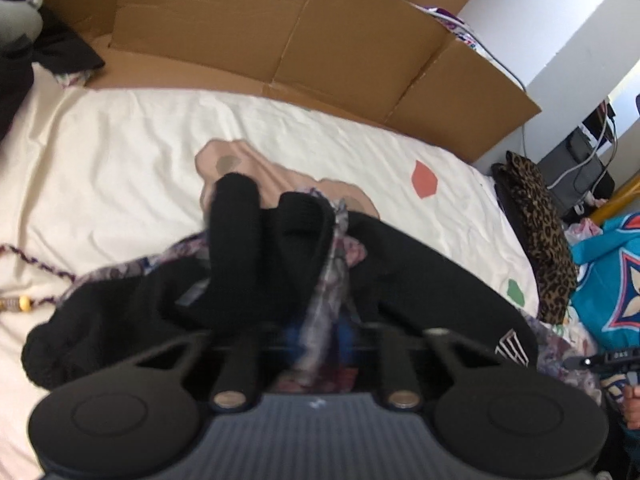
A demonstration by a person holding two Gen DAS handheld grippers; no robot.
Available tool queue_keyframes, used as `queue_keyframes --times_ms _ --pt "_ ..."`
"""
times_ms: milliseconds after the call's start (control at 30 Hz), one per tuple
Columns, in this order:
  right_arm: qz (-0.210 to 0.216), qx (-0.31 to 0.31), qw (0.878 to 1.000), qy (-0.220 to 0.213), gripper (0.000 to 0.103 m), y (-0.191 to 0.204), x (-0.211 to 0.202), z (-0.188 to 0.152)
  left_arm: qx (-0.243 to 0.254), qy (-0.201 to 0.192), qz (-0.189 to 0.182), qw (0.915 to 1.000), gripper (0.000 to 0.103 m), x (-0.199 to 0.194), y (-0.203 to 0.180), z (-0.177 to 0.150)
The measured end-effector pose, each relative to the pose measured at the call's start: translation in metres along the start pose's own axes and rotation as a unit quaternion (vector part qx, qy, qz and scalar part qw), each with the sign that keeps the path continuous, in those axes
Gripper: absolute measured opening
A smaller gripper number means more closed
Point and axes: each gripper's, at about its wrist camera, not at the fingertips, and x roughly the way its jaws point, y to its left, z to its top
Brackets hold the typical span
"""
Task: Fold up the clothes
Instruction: 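Lay the hoodie flat on the mattress with the left tool, then pull the floral lining edge with the left tool while the right tool opens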
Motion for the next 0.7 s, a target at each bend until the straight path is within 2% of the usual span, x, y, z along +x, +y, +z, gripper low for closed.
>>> queue_keyframes --times_ms 267,533,700 --pt "-0.005 -0.006 1.0 0.007 0.001 -0.008 0.008 -0.009 -0.024 -0.015 0.048 0.9984 0.009 -0.057 0.015 -0.028" --pt "-0.014 -0.049 0.999 0.001 0.006 0.011 0.004 -0.005 -0.065 -0.014 0.091 0.9936 0.008 -0.108 0.031 -0.062" --pt "-0.021 -0.056 0.998 -0.013 0.032 0.018 -0.002 -0.003 -0.088 -0.012 0.108 0.9902 0.007 -0.131 0.039 -0.08"
